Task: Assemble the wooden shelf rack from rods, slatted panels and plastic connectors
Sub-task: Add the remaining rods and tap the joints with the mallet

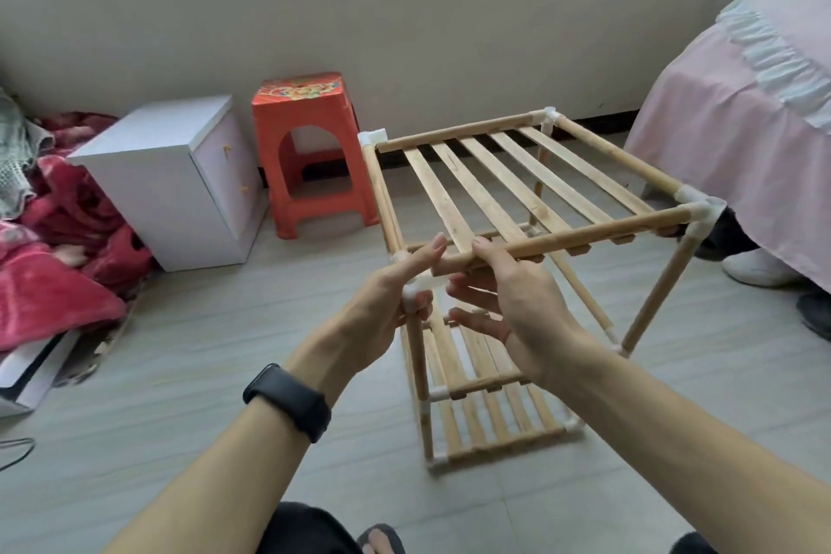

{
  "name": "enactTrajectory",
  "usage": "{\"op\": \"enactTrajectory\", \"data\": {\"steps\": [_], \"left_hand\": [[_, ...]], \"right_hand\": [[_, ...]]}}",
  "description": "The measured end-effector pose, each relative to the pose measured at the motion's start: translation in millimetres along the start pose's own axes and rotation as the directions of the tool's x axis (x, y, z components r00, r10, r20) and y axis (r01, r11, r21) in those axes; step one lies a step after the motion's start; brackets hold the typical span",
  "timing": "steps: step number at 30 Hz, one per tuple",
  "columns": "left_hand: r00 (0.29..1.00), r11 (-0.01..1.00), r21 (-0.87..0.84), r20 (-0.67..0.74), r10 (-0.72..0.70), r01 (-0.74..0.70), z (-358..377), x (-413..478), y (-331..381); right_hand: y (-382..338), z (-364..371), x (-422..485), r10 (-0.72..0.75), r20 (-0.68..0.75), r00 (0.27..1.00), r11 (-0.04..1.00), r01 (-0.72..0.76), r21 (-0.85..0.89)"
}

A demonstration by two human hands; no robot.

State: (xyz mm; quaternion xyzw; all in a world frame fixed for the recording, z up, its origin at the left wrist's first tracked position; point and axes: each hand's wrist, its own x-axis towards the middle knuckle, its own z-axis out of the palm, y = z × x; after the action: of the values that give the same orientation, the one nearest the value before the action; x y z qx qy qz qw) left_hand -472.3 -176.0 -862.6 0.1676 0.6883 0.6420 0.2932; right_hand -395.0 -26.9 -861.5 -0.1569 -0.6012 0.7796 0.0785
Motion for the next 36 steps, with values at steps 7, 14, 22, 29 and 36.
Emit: {"op": "enactTrajectory", "data": {"steps": [7, 14, 22, 29, 36], "left_hand": [[0.997, 0.996, -0.094, -0.083, -0.002, -0.006, -2.5, 8.8, -5.7], [0.985, 0.995, -0.101, -0.168, -0.036, 0.019, 1.6, 11.2, -4.2], [0.989, 0.997, -0.077, -0.151, 0.001, -0.013, 6.2, 7.9, -5.9], [0.98, 0.99, -0.138, -0.194, -0.048, 0.021, 10.1, 6.0, -6.7], [0.969, 0.998, -0.039, -0.244, 0.044, -0.055, 21.2, 9.3, -7.5]], "right_hand": [[3.1, 4.6, -0.8, -0.089, -0.03, 0.996, 0.995, 0.088, -0.04], [3.5, 6.7, 0.9, -0.095, -0.046, 0.994, 0.995, 0.095, -0.016], [4.7, 4.8, 5.2, -0.102, -0.057, 0.993, 0.995, 0.101, -0.025], [8.3, 4.4, 7.6, -0.082, -0.047, 0.996, 0.996, 0.08, -0.029], [15.4, 11.2, 4.6, -0.085, -0.064, 0.994, 0.996, 0.085, -0.01]]}}
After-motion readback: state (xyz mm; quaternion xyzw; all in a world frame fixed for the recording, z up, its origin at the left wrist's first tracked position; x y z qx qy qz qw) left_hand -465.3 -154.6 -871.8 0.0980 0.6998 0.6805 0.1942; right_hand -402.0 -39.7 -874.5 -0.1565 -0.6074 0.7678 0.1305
